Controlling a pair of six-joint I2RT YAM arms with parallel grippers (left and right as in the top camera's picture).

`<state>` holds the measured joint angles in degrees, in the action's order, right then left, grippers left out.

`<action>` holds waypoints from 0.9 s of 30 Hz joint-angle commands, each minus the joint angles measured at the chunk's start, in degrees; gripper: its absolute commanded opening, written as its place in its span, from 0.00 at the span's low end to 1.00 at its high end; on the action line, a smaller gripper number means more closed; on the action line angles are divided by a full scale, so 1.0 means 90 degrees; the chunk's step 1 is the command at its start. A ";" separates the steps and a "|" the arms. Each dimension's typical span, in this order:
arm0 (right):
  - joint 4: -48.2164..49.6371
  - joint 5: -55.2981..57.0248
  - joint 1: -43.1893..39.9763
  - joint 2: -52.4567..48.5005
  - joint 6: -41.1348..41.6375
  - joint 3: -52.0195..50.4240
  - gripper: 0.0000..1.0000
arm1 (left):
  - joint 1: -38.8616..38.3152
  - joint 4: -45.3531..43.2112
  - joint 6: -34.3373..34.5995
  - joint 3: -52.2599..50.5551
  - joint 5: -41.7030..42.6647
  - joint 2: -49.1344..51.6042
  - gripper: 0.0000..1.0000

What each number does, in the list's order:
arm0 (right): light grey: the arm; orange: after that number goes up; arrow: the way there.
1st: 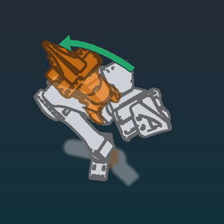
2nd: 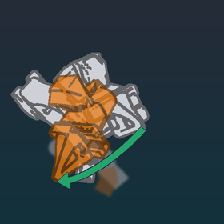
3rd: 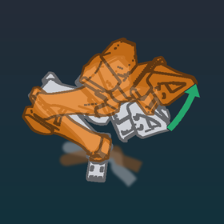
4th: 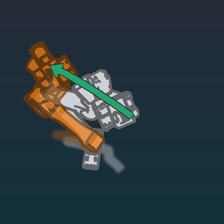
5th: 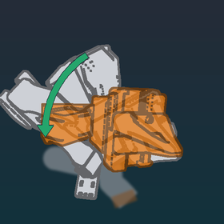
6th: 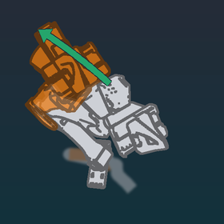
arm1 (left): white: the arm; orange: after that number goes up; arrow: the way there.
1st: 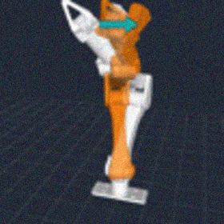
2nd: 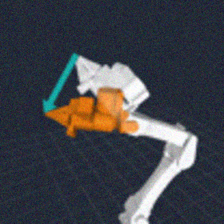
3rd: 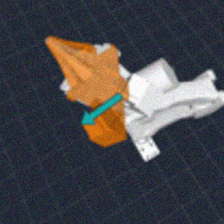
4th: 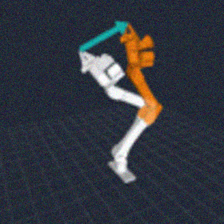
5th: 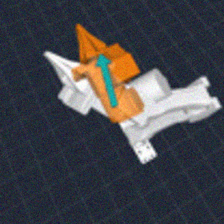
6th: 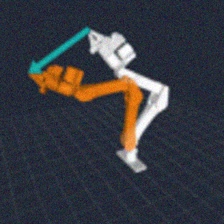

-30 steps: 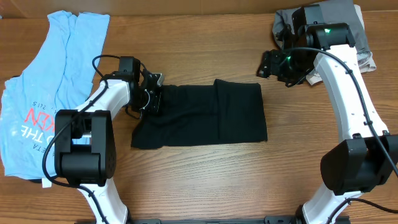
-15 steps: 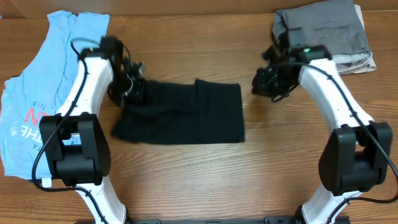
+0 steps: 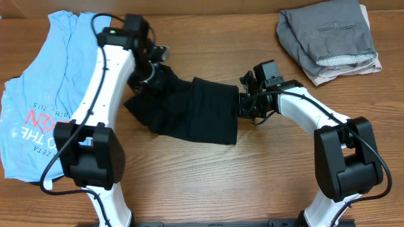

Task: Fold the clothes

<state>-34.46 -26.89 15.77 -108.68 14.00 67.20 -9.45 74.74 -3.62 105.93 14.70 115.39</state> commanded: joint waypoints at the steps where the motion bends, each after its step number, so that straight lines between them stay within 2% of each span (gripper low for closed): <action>1: 0.0056 0.0175 -0.0046 0.0134 0.0267 -0.0051 0.04 | -0.0408 -0.0051 0.0328 0.0172 0.0036 -0.0034 0.04; 6: 0.0061 0.0172 -0.0046 0.0134 0.0287 -0.0051 0.04 | -0.1015 -0.0420 0.0826 0.0172 0.0036 -0.0034 0.05; 10: 0.0044 0.0172 -0.0046 0.0134 0.0289 -0.0051 0.04 | -0.1523 -0.0828 0.1010 0.0170 0.0036 -0.0032 0.09; 18: 0.0027 0.0163 -0.0070 0.0134 0.0296 -0.0044 0.04 | -0.2574 -0.1406 0.1647 0.0163 -0.0403 0.0253 0.26; 19: 0.0012 0.0117 -0.0114 0.0143 0.0328 -0.0024 0.04 | -0.2664 -0.1409 0.1734 0.0163 -0.0563 0.0299 0.32; 20: -0.0036 0.0019 -0.0226 0.0175 0.0403 0.0034 0.04 | -0.2788 -0.1413 0.1868 0.0163 -0.0765 0.0413 0.50; 23: -0.0257 -0.0260 -0.0668 0.0418 0.0408 0.0248 0.04 | -0.2922 -0.1486 0.1984 0.0163 -0.0850 0.0690 0.95; 24: -0.0355 -0.0304 -0.0823 0.0539 0.0408 0.0318 0.04 | -0.2929 -0.1503 0.1996 0.0163 -0.0850 0.0750 1.00; 27: -0.0619 -0.0311 -0.1379 0.1069 0.0408 0.0527 0.04 | -0.2900 -0.1564 0.2016 0.0163 -0.0855 0.0884 1.00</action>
<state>-39.75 -27.88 6.94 -106.50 17.34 68.12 -35.81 61.01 12.58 106.28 8.51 121.62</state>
